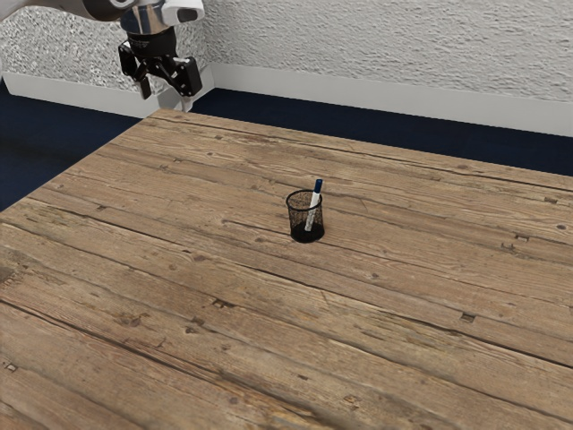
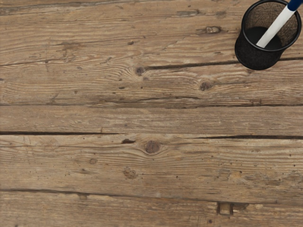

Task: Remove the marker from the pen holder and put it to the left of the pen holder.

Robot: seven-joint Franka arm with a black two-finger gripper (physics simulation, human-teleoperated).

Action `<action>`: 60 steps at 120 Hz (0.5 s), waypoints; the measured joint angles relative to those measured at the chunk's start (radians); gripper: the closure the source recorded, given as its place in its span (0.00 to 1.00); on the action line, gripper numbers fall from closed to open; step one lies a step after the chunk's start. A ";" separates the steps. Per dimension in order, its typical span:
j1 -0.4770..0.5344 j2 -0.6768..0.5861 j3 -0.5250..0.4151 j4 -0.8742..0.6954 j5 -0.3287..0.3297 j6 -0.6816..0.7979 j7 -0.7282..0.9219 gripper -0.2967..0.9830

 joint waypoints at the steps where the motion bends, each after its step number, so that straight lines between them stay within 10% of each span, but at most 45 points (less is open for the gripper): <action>1: 0.000 0.000 0.000 0.000 0.000 0.000 0.000 0.23; 60: -0.005 0.407 -0.006 0.132 -0.014 0.188 -0.003 0.23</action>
